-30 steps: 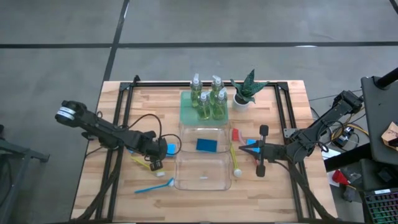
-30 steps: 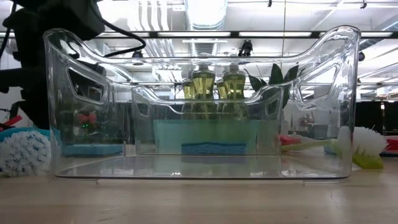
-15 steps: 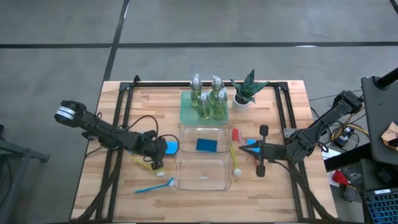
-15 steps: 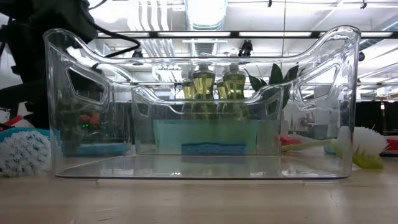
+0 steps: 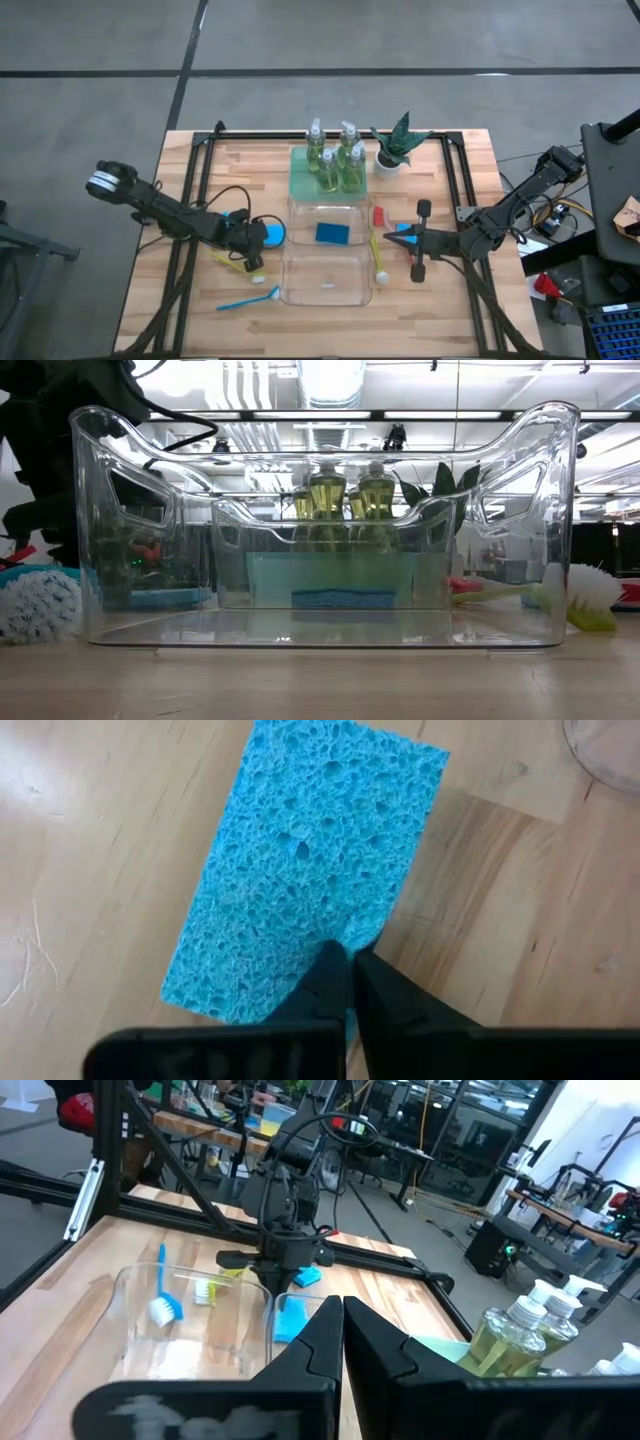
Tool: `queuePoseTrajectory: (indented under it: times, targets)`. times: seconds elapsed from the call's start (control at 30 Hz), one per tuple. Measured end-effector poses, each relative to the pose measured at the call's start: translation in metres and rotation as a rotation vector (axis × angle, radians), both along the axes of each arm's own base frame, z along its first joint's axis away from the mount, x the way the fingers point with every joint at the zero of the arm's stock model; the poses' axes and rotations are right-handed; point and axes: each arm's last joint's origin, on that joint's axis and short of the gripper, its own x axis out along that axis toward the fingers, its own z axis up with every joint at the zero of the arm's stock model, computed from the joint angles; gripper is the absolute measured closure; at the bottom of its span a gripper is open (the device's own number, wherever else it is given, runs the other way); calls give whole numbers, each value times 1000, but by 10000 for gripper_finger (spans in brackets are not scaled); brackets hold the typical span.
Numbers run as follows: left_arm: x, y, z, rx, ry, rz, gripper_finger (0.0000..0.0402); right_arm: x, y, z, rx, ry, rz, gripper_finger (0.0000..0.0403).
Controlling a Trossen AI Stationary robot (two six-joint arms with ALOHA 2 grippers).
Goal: Pick & Place Kitchen Sink Supplies
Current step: Put the blue sponge into the top transparent bin
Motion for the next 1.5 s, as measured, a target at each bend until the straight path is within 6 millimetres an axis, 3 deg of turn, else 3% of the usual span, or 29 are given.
queuePoseTrajectory:
  times: [0.33,0.7,1.0,1.23,1.5]
  targets:
    - [3,-1,13,11,21,-7,401,0,0,-1,-1,2,0,394]
    - [5,1,54,143,173,-1,401,0,0,-1,-3,4,0,394]
    - [5,3,99,314,230,41,401,0,0,-3,-10,11,0,394]
    - [22,-1,136,454,40,26,401,0,0,-3,-9,11,0,394]
    - [60,-12,164,513,-326,-62,401,0,0,-3,-6,10,-1,394]
